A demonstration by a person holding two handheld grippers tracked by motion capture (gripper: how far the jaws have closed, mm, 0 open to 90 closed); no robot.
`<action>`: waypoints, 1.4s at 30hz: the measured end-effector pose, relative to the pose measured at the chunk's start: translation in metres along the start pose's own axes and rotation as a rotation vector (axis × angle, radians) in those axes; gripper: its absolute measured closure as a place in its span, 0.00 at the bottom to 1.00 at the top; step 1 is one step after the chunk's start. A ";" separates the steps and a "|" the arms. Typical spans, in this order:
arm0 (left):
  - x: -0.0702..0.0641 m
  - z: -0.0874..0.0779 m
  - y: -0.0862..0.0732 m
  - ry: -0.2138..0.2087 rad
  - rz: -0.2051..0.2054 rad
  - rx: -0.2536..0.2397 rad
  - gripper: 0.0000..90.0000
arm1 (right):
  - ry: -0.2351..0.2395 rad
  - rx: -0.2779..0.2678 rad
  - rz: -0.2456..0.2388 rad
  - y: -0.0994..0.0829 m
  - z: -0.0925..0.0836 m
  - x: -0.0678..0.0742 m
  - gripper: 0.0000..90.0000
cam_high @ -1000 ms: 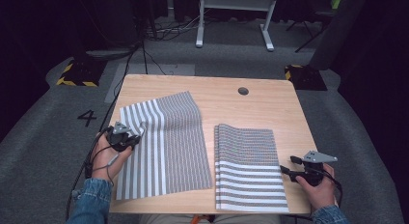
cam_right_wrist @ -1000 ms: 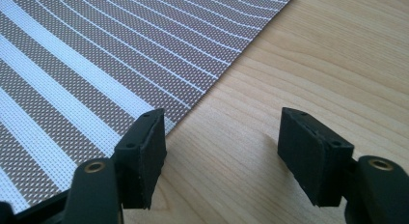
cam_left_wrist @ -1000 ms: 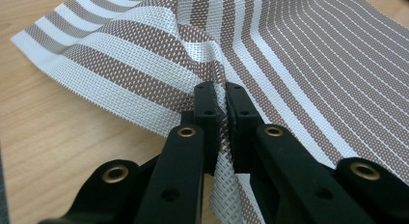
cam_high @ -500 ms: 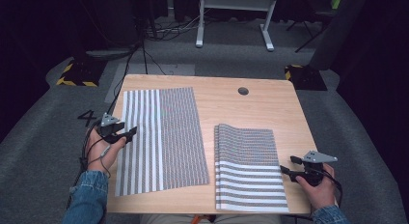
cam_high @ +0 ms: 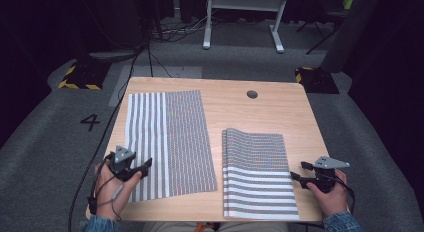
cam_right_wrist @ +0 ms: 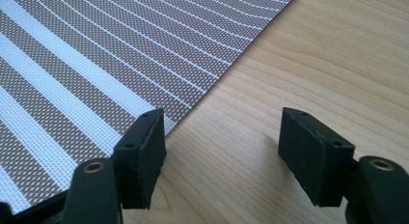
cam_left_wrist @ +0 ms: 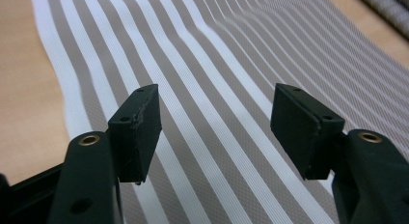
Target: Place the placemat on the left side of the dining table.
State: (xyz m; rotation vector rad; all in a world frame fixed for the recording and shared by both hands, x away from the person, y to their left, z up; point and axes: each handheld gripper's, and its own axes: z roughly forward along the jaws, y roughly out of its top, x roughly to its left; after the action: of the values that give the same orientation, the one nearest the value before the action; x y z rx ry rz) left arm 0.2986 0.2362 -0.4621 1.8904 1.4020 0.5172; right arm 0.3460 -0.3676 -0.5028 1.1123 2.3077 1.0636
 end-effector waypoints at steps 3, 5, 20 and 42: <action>-0.019 -0.003 -0.024 0.010 -0.027 0.086 0.38 | 0.001 0.001 0.000 0.000 0.000 0.000 0.37; -0.025 -0.004 -0.032 0.022 -0.030 0.109 0.38 | 0.001 0.001 0.000 0.000 0.000 0.000 0.37; -0.018 -0.006 -0.046 0.157 -0.069 0.181 0.39 | 0.001 0.001 0.000 0.000 0.000 0.000 0.37; 0.016 -0.022 -0.033 0.137 -0.092 0.137 0.96 | 0.002 0.001 0.000 0.000 0.000 0.000 0.37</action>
State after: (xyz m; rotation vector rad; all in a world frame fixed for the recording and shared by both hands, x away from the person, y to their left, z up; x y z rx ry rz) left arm 0.2671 0.2627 -0.4732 1.9170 1.6431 0.5247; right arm 0.3460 -0.3674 -0.5028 1.1125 2.3098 1.0639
